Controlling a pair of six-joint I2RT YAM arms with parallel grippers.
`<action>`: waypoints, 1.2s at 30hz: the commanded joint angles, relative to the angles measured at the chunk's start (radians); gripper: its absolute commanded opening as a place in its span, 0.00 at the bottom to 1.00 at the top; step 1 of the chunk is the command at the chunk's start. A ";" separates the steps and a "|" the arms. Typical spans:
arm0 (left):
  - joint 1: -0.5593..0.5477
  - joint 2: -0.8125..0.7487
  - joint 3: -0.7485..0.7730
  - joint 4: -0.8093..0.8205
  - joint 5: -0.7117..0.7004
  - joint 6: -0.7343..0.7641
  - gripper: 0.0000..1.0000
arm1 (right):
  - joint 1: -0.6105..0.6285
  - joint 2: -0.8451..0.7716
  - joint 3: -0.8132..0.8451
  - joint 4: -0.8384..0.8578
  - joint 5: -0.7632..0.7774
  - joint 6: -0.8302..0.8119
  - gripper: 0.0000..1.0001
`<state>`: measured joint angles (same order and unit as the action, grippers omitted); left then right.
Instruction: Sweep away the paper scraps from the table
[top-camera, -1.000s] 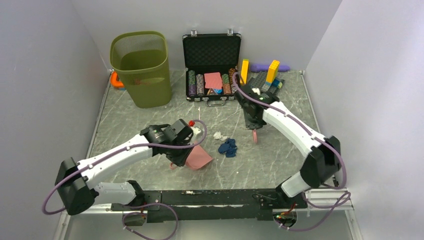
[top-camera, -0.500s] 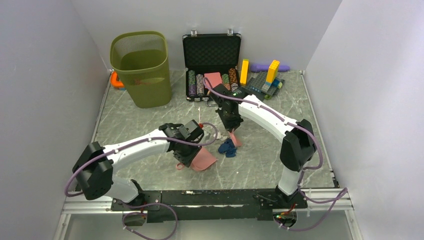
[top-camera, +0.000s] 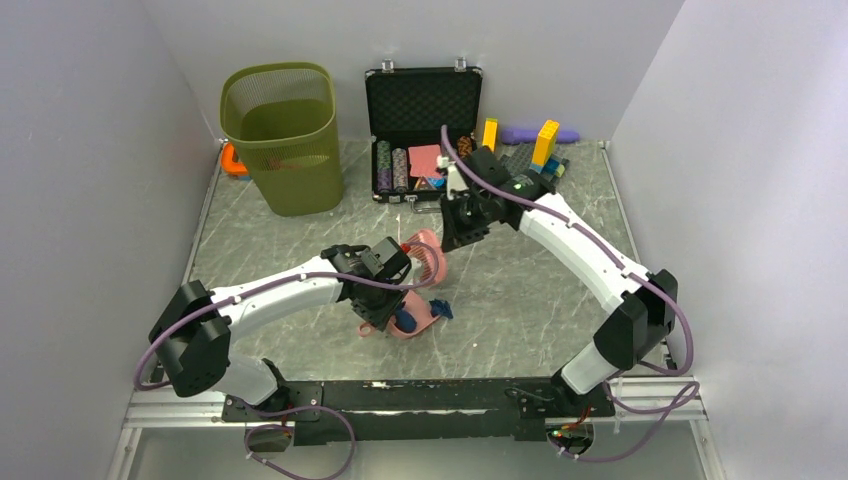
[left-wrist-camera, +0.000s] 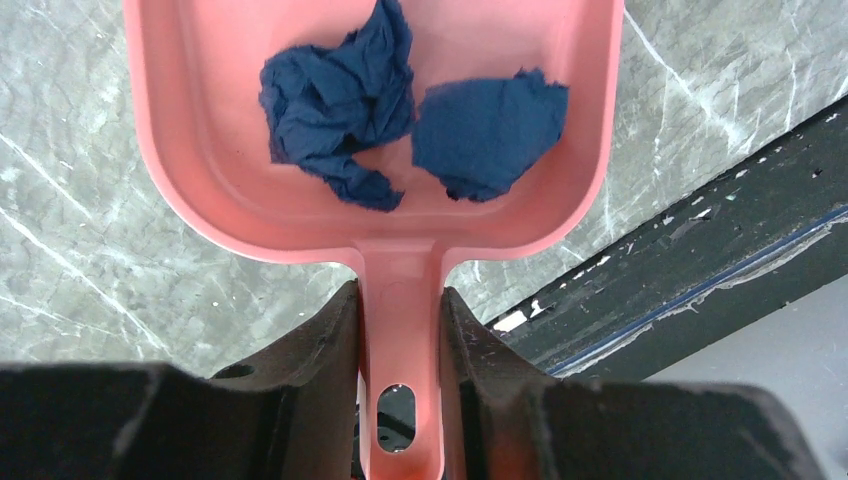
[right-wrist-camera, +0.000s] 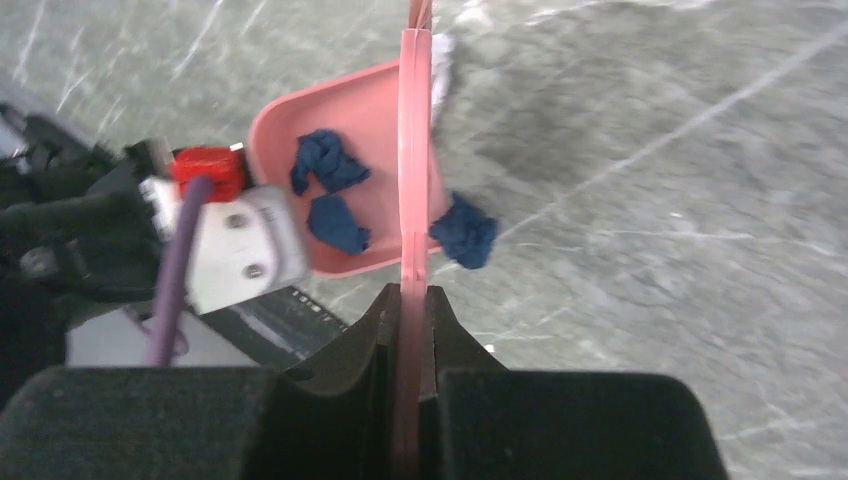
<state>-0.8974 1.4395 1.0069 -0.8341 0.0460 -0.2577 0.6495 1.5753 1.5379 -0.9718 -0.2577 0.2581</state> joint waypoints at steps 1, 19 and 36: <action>-0.010 -0.015 -0.003 0.032 0.004 -0.031 0.00 | -0.052 -0.024 0.008 -0.033 0.133 0.019 0.00; -0.017 0.025 -0.056 0.069 -0.039 -0.194 0.00 | 0.094 0.267 0.174 0.058 0.401 -0.048 0.00; 0.013 0.047 -0.104 0.146 -0.092 -0.157 0.00 | 0.057 0.048 -0.045 0.234 -0.047 -0.112 0.00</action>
<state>-0.8783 1.4601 0.9073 -0.7151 0.0193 -0.4297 0.7395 1.7500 1.5101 -0.7555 -0.2234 0.1383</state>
